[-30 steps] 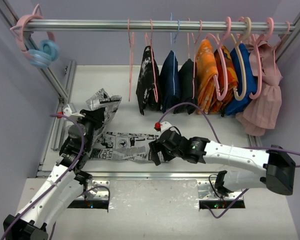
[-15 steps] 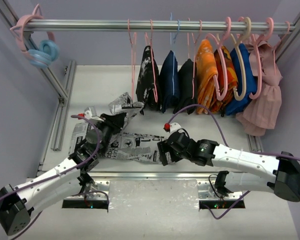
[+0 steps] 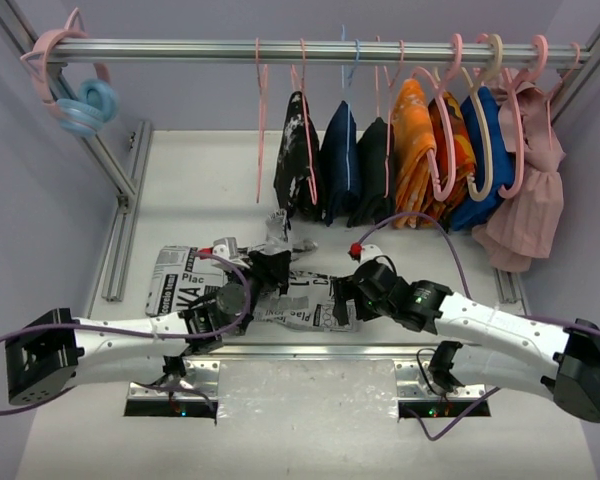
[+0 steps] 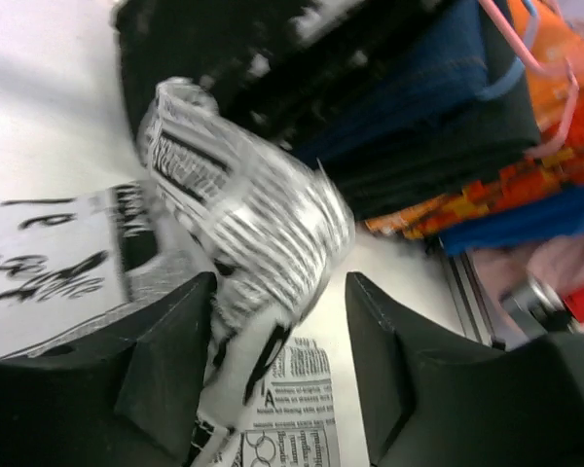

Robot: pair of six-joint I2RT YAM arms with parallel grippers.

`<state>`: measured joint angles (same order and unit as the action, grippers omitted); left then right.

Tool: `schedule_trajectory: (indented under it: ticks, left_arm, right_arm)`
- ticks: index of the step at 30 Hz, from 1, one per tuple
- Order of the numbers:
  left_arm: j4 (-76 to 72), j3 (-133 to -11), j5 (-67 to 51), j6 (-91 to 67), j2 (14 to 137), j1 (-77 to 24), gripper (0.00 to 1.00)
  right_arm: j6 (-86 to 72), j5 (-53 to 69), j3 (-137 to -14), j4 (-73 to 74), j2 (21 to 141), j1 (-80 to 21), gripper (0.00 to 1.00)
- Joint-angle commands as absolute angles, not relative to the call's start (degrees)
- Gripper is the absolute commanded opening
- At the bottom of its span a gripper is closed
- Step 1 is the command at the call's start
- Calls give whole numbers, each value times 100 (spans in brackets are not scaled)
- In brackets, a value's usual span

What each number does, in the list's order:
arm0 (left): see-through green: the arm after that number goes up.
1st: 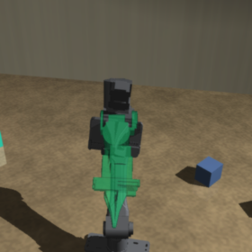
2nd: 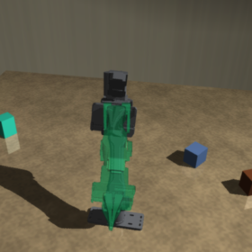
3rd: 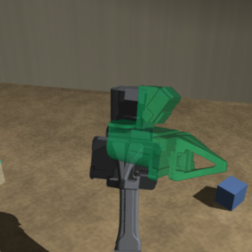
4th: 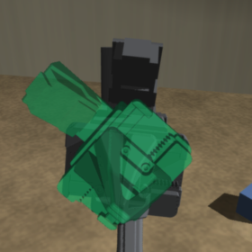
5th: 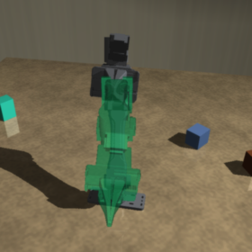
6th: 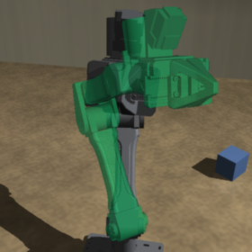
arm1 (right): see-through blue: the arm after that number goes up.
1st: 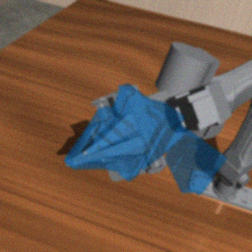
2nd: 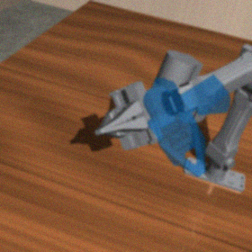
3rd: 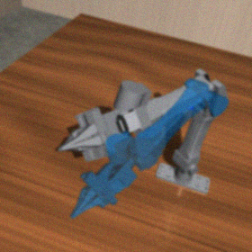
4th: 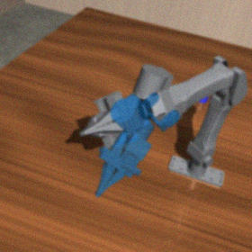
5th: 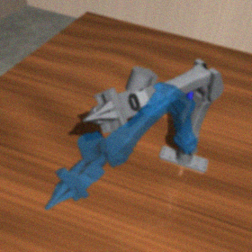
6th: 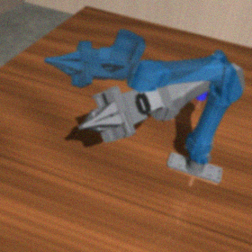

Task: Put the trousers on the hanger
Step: Fold the trousers at the corner of the board.

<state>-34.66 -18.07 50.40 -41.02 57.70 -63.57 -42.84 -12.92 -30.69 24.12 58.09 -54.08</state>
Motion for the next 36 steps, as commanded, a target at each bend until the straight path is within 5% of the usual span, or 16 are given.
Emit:
schedule_trajectory:
  ticks: [1,2,5,10,13,23,32,36]
  left_arm:
    - [-4345,-2418,5707,-3755,6221,-7285,74]
    - [-4236,-2525,5843,-3669,6284,-7486,87]
    - [-2039,-3188,6361,-4479,6504,-8130,100]
    - [2545,-4145,6871,-8318,6407,-8085,100]
    - [3936,-4129,6605,-8810,6119,-7536,100]
    - [3927,-3525,6105,-7056,4061,-6083,100]
    - [4096,-3630,6073,-6437,4240,-5934,100]
    - [3856,-3567,6051,-6344,4364,-5933,100]
  right_arm:
    - [-4362,-690,-2810,2060,5501,-4979,95]
    - [-4352,-660,-2774,2048,5440,-4898,95]
    - [-4312,-54,-2686,1900,5216,-4440,95]
    - [-4366,899,-2800,1411,5367,-4022,96]
    - [-4434,1286,-3035,1043,6028,-4008,96]
    - [-4746,1172,-4226,714,8244,-3794,90]
    - [-5194,1551,-4221,97,9267,-3770,79]
    - [-5219,1769,-4189,-133,9376,-3779,58]
